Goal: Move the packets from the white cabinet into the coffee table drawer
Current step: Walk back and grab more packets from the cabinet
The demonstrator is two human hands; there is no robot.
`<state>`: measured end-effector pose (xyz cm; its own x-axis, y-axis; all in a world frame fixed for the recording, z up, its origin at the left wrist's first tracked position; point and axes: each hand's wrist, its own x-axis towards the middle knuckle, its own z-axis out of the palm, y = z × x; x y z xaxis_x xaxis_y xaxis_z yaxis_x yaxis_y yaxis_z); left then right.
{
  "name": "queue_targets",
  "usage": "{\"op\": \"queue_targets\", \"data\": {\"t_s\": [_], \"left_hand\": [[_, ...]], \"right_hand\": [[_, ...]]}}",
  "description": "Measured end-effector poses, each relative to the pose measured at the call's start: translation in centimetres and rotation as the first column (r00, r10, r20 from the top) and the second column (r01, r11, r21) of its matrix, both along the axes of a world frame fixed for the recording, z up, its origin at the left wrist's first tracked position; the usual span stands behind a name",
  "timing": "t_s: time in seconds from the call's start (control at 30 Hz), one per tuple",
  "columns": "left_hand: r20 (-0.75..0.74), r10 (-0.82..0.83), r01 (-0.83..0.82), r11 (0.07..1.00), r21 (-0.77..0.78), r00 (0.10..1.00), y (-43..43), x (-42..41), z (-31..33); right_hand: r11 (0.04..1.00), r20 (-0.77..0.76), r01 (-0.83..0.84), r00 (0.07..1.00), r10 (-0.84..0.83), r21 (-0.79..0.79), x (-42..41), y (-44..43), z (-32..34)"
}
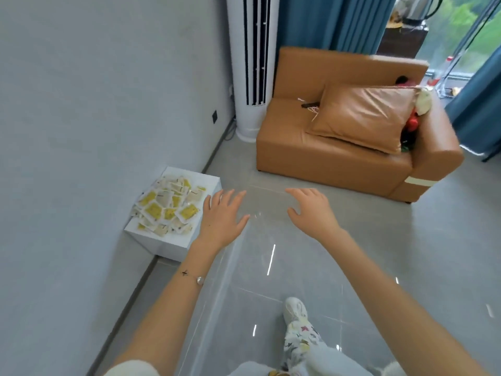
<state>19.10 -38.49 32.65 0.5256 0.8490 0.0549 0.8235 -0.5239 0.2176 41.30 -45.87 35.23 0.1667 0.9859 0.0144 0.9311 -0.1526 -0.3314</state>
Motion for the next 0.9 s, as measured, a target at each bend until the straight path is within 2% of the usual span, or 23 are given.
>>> {"op": "queue_targets", "data": {"t_s": [0.2,0.3,0.47,0.57,0.8,0.9], "left_hand": [[-0.022,0.146,-0.146,0.989,-0.004,0.989,6.0,1.6,-0.4],[-0.012,0.281,-0.281,0.960,0.005,0.960,7.4,0.2,-0.3],[-0.017,0.540,-0.540,0.841,-0.027,0.842,8.0,-4.7,-1.6],[-0.023,0.646,-0.647,0.761,-0.045,0.763,8.9,-6.9,-2.2],[0.118,0.795,-0.796,0.603,-0.054,0.595,15.4,-11.8,-6.4],[0.109,0.841,-0.833,0.541,-0.120,0.530,19.8,-14.3,-9.6]], "right_hand": [[0.970,-0.011,-0.236,0.972,0.237,0.060,3.4,10.1,-0.3],[0.932,0.005,-0.362,0.932,0.362,0.025,3.6,15.4,-0.3],[0.827,0.019,-0.554,0.830,0.558,-0.091,0.7,23.7,0.0],[0.770,-0.022,-0.631,0.775,0.632,-0.095,-1.9,27.8,-0.6],[0.667,-0.038,-0.737,0.673,0.738,-0.105,-8.8,38.7,-4.7],[0.648,-0.048,-0.745,0.661,0.748,-0.157,-11.8,43.7,-7.0]]}}
